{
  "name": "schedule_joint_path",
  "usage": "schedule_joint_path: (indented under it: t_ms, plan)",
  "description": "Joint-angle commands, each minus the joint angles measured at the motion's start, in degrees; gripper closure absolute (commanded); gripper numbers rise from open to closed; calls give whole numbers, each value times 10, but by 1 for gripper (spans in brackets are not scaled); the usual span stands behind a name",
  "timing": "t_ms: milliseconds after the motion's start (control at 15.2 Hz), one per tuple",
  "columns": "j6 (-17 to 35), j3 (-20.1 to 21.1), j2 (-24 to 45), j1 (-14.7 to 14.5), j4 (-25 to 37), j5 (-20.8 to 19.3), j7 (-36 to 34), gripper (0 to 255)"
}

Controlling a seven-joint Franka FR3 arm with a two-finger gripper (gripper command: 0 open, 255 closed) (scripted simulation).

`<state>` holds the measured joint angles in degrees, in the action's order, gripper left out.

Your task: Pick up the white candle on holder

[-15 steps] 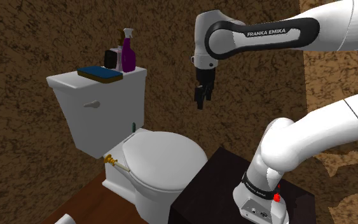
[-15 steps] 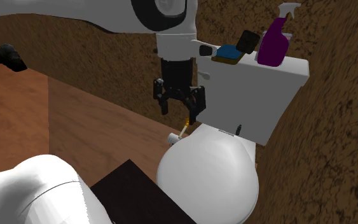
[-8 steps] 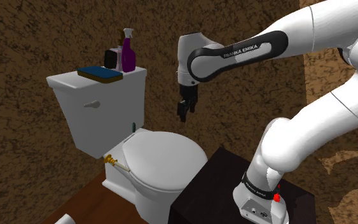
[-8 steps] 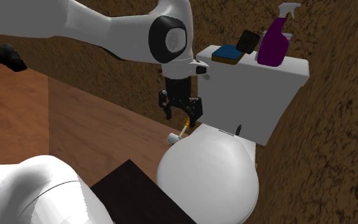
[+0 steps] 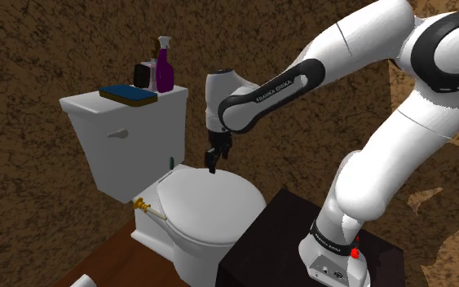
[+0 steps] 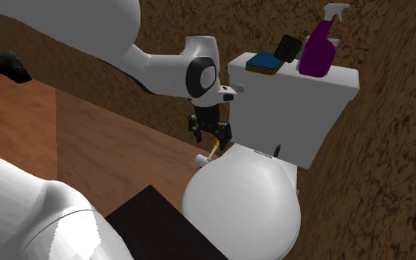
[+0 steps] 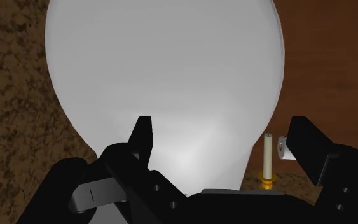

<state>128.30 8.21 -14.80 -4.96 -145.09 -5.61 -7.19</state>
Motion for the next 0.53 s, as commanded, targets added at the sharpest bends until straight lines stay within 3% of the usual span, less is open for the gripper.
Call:
schedule_joint_path:
  t_ms: [0, 462]
  plan:
    - [39, 7, 43, 0, 12, -10, -15, 0]
    - [146, 25, 200, -8, 78, -76, -89, 0]
